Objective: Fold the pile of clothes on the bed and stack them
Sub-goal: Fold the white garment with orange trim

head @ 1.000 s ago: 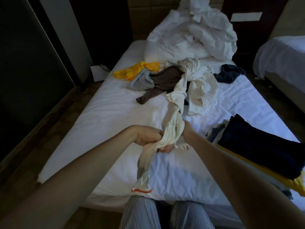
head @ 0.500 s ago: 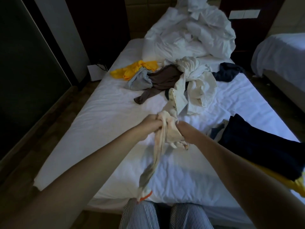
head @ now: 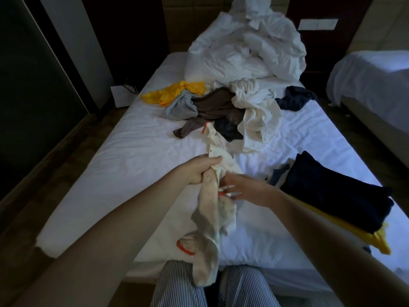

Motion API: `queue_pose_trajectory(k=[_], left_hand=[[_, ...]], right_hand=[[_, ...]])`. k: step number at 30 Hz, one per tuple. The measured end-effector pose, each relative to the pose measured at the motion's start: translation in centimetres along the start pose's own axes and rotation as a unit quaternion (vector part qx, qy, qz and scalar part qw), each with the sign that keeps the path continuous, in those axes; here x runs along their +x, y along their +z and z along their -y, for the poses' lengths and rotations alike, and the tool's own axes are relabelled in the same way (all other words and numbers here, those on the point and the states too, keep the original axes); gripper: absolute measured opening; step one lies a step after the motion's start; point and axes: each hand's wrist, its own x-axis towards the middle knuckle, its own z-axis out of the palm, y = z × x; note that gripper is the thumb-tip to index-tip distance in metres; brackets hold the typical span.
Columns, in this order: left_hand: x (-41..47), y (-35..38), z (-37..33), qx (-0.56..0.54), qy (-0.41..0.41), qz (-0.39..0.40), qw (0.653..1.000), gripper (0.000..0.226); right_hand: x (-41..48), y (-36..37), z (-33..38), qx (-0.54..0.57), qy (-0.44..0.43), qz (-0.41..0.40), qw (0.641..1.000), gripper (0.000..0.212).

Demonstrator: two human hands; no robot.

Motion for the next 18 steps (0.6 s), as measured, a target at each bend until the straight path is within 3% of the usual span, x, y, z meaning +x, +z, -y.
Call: queue_pose_trajectory(k=[2,3,6,8,10,12,15,18], left_hand=[[-1.2,0.8,-0.7,0.014,0.008,0.013,1.0,0.015],[-1.5,1.2,-0.6,0.051,0.008,0.019,0.999,0.015],[-2.1,1.1,-0.6,0.157,0.016,0.035,0.987,0.023],[-2.4,0.9,-0.7,0.213,0.014,0.025,0.977,0.02],[-2.7,1.0,-0.6,0.222,0.038,-0.022,0.974,0.015],[-2.9,1.0,-0.3,0.222,0.066,-0.072,0.97,0.002],[-2.3,0.1,1.0,0.244,0.066,-0.17,0.952,0.029],[-1.9,-2.2,2.3,0.23,0.046,-0.282,0.93,0.031]], right_hand=[[0.6,0.5,-0.2,0.106,-0.009,-0.09,0.99,0.052],[0.7,1.0,0.1,0.132,-0.018,-0.126,0.983,0.052],[0.8,2.0,0.7,0.094,-0.053,-0.219,0.97,0.019],[0.5,1.6,0.8,0.037,-0.076,-0.267,0.96,0.021],[0.4,1.0,0.4,0.013,-0.084,-0.297,0.951,0.027],[0.1,0.9,0.1,0.058,-0.102,-0.304,0.945,0.027],[-0.4,0.0,-0.1,0.141,-0.121,-0.315,0.931,0.022],[-1.9,-1.2,1.0,0.152,-0.143,-0.326,0.922,0.025]])
